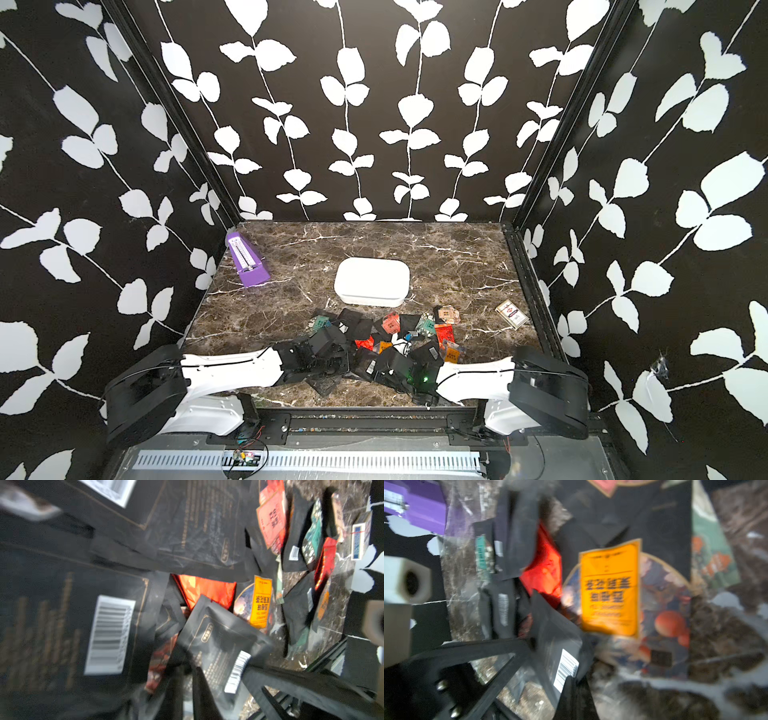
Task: Put the tea bags into the storage box
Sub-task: Pick up the tea bag from the center of the board.
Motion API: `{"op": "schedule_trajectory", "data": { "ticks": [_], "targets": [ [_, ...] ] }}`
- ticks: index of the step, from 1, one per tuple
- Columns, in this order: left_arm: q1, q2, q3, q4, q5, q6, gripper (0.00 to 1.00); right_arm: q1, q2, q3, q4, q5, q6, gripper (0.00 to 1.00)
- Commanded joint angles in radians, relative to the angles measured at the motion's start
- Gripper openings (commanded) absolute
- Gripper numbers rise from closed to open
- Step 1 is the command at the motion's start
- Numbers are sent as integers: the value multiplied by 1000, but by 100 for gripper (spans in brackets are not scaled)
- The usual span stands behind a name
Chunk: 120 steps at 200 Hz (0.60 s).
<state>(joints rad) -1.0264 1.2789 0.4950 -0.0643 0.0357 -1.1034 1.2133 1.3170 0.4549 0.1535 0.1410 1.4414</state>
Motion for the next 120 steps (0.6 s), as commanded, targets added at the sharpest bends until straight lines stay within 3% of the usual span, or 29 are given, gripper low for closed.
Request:
{"op": "schedule_trajectory", "data": {
  "ticks": [1,20,69,92,120],
  "targets": [
    [-4,-75,65,-104,-49,39,24,11,-96,64,-161,34,-47,0],
    [-4,-122,117,-171,-83,74,37,11,-188,101,-292,66,-95,0],
    [-4,-267,139,-339,-310,109,48,-16,-358,315,-684,181,-272,0],
    [-5,-373,73,-332,-389,76,52,-114,-329,463,-816,176,-403,0],
    [-4,-471,-9,-285,-398,46,53,-295,-219,604,-777,50,-551,0]
  ]
}}
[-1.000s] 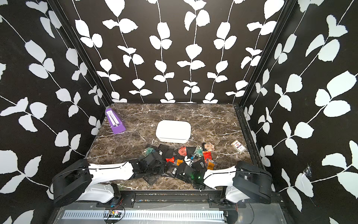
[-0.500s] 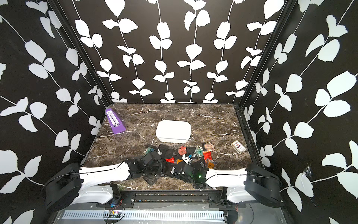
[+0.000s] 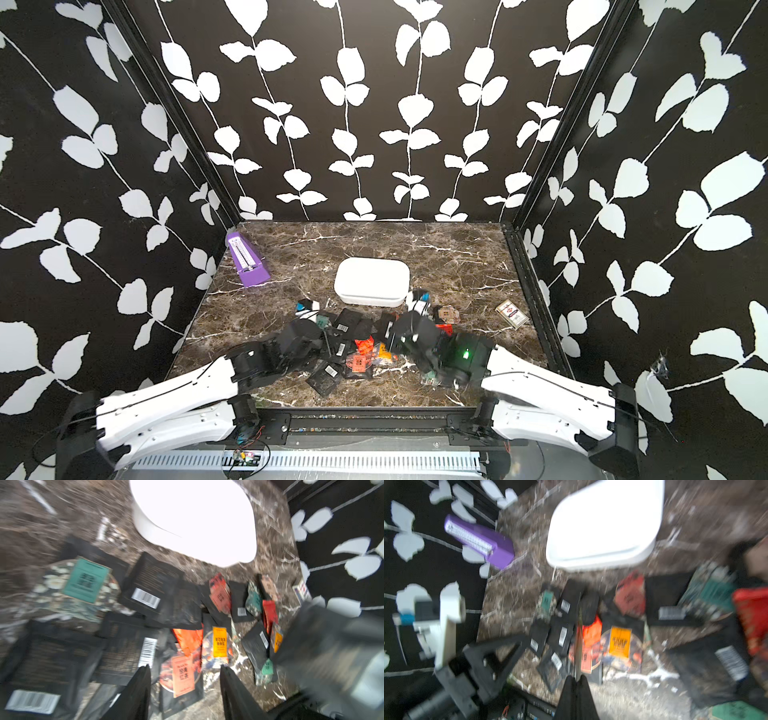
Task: Put the tea bags into the storage box
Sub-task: Place the tea bag in the storage box.
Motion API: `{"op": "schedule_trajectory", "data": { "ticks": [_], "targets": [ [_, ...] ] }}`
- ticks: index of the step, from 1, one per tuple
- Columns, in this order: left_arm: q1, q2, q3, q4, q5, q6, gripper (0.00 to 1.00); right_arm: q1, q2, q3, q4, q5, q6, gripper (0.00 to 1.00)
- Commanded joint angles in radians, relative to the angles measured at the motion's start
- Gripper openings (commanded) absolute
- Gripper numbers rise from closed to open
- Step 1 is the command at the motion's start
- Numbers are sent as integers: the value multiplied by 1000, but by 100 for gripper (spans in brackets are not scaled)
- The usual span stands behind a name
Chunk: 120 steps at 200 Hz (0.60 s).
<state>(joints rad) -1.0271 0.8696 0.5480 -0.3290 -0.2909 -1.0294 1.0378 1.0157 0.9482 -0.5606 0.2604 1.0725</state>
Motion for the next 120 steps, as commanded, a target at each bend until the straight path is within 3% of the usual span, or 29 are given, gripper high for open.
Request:
{"op": "schedule_trajectory", "data": {
  "ticks": [1,55,120],
  "targets": [
    [-4,-63,-63,-21,-71,-29,54,-126,89,116,-60,-74,-186,0],
    [-4,-113,-145,26,-11,-80,55,-314,435,356,106,-251,-292,0],
    [-4,-92,-167,64,71,-62,52,-399,774,549,204,-354,-267,0]
  ]
}}
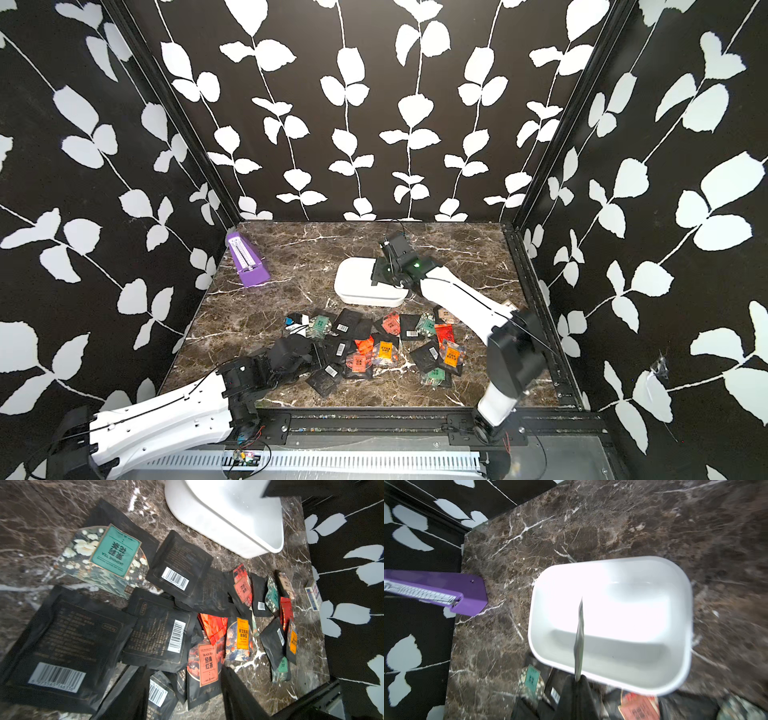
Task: Put the tea bags into the storage box
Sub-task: Place the tea bag in the storage box, then pick up the tea bag from the center of the board.
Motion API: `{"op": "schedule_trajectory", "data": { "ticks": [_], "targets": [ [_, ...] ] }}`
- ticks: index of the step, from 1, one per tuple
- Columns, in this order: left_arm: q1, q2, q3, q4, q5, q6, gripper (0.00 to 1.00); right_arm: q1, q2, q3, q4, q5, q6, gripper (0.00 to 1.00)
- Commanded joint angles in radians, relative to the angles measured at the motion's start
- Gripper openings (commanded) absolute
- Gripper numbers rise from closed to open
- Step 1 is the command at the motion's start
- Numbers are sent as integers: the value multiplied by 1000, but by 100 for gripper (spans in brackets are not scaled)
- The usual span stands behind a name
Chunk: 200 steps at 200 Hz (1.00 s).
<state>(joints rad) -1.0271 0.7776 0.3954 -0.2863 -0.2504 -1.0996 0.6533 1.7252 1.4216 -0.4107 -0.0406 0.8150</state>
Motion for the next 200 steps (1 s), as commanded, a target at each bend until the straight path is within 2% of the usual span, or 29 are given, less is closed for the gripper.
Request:
{"op": "schedule_trajectory", "data": {
  "ticks": [1,46,76,111,132,154,200],
  "targets": [
    [-4,-1,-15,21,33,6,52,-15,68,77,54,-54,-10,0],
    [-4,-30,-33,17,37,-2,51,-34,116,76,63,-59,-6,0],
    [-4,-53,-31,3,29,-2,50,-64,80,65,12,-42,-33,30],
    [-4,-61,-26,15,30,-4,48,-90,-38,50,-83,4,-109,53],
    [-4,-44,-5,54,45,14,44,-92,-161,19,-146,36,-158,54],
    [-4,19,47,94,73,45,39,-93,-318,-98,-144,11,-162,54],
    [-4,279,202,202,169,101,26,-78,-661,-500,-54,-95,4,56]
  ]
}}
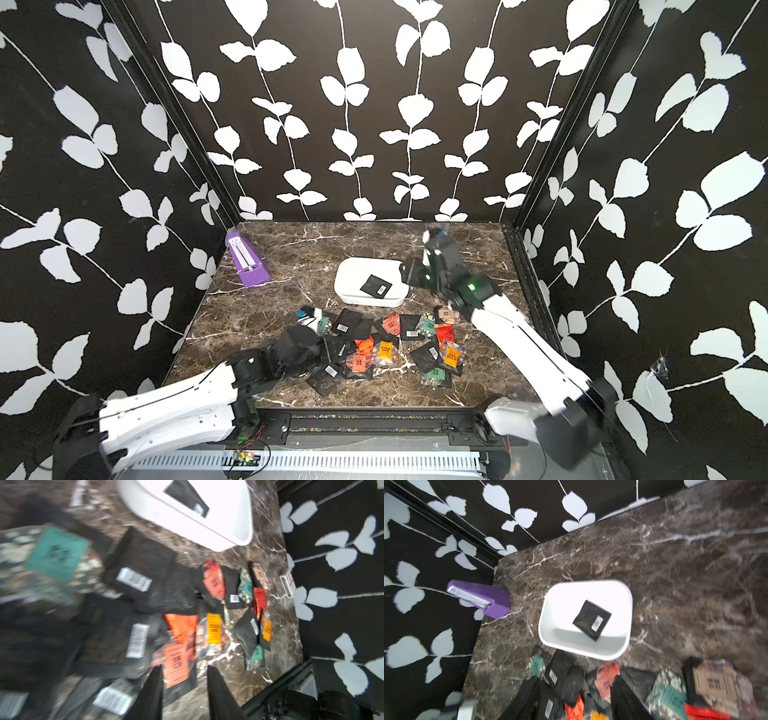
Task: Put the tea bags into the storage box
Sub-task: Pick up the tea bag from the center of the board.
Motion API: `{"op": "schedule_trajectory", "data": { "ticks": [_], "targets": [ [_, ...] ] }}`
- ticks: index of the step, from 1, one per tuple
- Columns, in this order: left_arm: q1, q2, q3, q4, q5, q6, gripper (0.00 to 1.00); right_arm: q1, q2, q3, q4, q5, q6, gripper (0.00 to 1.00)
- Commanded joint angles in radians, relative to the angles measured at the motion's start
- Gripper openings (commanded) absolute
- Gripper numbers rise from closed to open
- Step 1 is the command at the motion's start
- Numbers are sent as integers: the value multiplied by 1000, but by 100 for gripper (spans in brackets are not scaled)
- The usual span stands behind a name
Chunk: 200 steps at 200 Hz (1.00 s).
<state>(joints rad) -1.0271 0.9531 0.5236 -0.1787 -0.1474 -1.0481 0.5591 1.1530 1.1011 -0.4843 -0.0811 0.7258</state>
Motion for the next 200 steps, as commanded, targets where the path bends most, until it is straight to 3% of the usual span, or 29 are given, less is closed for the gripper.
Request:
{"op": "schedule_trajectory", "data": {
  "ticks": [1,30,64,122,200],
  "targets": [
    [-4,110,77,96,68,49,26,17,-95,-188,21,-57,97,57],
    [-7,290,153,169,142,48,12,90,-237,-402,91,-37,234,57],
    [-10,455,252,134,191,55,0,212,-273,-567,190,30,364,56],
    [-11,578,257,148,201,30,0,329,-161,-639,301,78,439,44],
    [-11,640,228,186,218,23,0,364,-14,-665,422,81,498,44]
  ]
}}
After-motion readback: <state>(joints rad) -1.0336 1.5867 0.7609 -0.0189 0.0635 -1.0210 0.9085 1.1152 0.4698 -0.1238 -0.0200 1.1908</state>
